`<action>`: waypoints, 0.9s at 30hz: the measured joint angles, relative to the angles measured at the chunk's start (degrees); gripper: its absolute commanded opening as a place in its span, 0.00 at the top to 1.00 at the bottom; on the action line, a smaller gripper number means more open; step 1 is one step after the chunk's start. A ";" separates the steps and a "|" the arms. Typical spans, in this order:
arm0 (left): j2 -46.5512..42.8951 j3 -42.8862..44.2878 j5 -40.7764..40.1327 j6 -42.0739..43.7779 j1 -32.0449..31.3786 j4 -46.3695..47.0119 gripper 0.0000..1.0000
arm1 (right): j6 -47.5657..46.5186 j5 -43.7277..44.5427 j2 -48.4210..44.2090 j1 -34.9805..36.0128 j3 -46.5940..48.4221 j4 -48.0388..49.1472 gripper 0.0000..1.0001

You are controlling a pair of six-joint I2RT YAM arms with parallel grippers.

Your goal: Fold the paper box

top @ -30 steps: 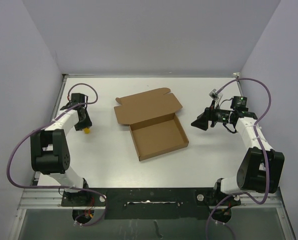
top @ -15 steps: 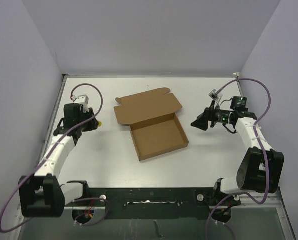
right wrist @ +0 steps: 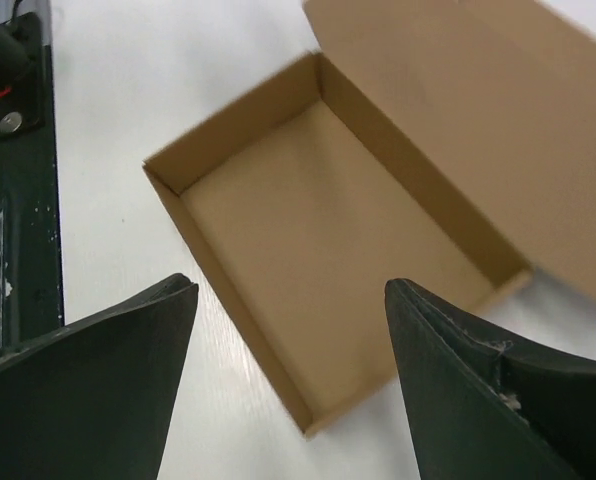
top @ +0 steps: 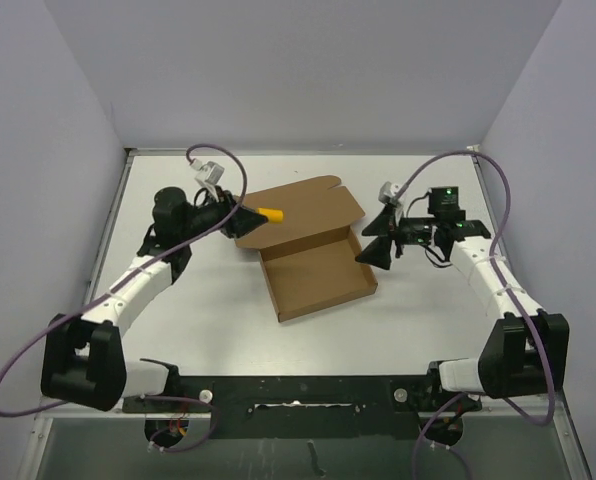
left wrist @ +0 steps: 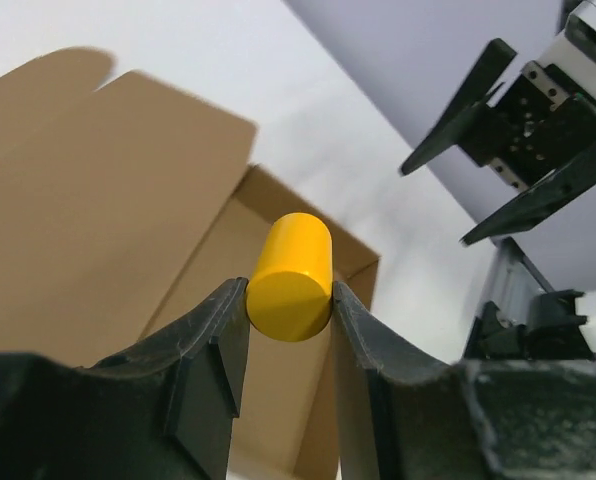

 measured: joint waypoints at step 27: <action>15.45 11.58 -6.82 9.97 -24.28 -8.31 1.00 | -26.88 -9.73 1.16 3.21 2.10 -10.14 0.22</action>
